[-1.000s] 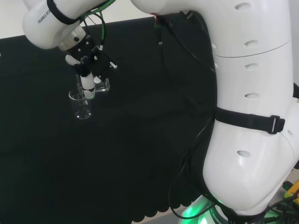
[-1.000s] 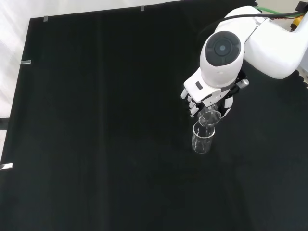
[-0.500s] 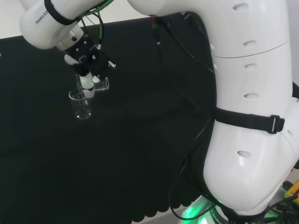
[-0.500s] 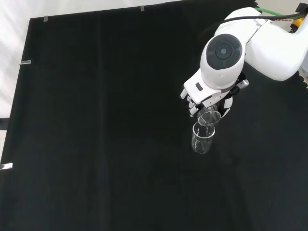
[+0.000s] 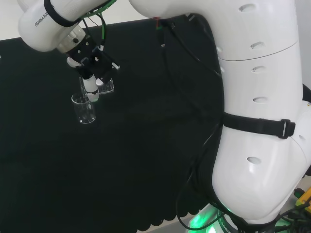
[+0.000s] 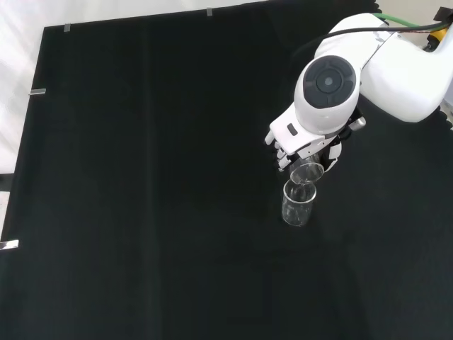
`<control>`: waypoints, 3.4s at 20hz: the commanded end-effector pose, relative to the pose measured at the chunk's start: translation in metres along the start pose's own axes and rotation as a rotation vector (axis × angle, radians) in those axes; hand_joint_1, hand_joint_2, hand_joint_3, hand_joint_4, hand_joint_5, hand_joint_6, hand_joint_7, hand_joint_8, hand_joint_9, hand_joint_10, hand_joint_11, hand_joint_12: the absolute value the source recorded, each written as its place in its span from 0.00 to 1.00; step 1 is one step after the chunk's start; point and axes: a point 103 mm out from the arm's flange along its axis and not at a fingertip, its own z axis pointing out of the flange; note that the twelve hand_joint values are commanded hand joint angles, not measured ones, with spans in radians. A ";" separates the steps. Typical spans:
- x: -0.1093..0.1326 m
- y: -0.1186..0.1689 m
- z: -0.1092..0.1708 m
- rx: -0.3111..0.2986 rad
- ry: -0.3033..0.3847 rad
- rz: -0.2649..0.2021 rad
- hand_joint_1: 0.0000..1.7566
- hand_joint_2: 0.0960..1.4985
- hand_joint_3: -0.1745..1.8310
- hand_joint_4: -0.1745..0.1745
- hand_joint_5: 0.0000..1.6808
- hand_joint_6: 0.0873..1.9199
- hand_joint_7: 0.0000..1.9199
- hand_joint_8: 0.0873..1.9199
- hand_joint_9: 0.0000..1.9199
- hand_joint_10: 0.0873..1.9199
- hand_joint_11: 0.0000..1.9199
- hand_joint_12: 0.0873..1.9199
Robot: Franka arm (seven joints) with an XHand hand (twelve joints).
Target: Pour the water from the handheld beaker into the one on the table.
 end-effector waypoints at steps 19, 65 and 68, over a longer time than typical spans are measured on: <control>0.003 -0.004 -0.006 0.009 -0.035 -0.010 0.76 0.39 0.37 0.00 0.87 0.08 0.83 0.00 0.80 0.00 0.56 0.43; 0.008 -0.004 -0.010 0.028 -0.092 -0.002 0.75 0.39 0.37 0.00 0.87 0.08 0.83 0.00 0.80 0.00 0.56 0.43; 0.016 -0.004 -0.013 0.032 -0.111 0.004 0.76 0.39 0.37 0.00 0.87 0.08 0.83 0.00 0.80 0.00 0.56 0.43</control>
